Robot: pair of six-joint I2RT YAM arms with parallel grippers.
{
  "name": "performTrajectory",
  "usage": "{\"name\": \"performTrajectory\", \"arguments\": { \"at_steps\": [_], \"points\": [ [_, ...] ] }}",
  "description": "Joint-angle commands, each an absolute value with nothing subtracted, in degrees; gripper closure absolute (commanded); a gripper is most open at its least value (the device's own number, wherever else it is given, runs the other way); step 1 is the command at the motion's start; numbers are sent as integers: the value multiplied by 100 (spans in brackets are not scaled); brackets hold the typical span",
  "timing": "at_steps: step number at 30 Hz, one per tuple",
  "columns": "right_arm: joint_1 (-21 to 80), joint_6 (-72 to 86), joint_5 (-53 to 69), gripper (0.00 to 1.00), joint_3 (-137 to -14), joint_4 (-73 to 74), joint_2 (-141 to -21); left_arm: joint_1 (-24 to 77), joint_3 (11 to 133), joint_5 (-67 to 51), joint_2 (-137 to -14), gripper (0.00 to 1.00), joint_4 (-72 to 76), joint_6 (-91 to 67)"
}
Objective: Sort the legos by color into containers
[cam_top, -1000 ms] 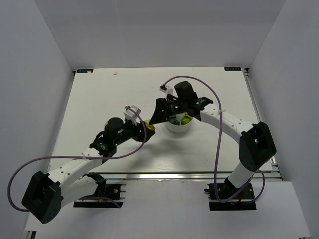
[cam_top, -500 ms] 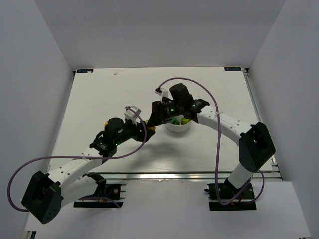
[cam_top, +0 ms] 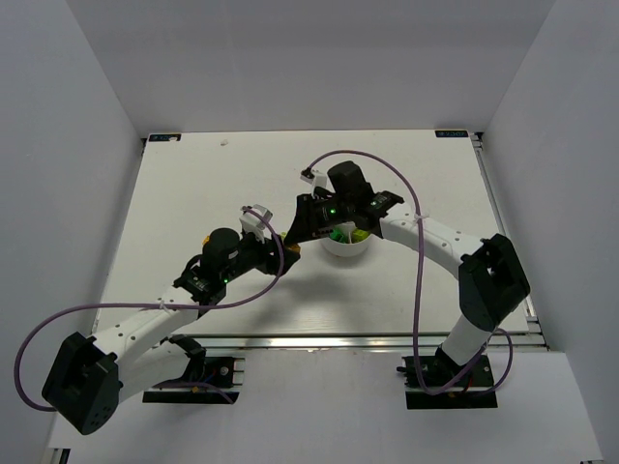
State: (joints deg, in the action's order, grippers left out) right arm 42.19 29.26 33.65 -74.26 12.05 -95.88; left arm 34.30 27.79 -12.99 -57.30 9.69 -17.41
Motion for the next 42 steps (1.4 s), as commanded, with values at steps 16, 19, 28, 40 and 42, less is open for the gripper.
{"name": "performTrajectory", "arguments": {
  "at_steps": [16,19,28,40,42],
  "points": [
    [3806,2251,2953,100,-8525,923,-9800,3463,2400,-1556,-5449,77,1239,-2012],
    [3727,2066,2892,100,-8543,967,-9756,3463,2320,-1564,-5405,77,1248,-2048],
    [3428,1154,2672,100,-8709,1256,-9642,3463,2320,-1547,-5405,77,1266,-2092],
    [3419,-3795,1222,100,-9466,3690,-9808,3463,2777,-897,-5054,77,958,-2215],
    [3428,-4146,1152,100,-9640,4058,-9984,3454,2839,-800,-4905,77,888,-2215]
  ]
}}
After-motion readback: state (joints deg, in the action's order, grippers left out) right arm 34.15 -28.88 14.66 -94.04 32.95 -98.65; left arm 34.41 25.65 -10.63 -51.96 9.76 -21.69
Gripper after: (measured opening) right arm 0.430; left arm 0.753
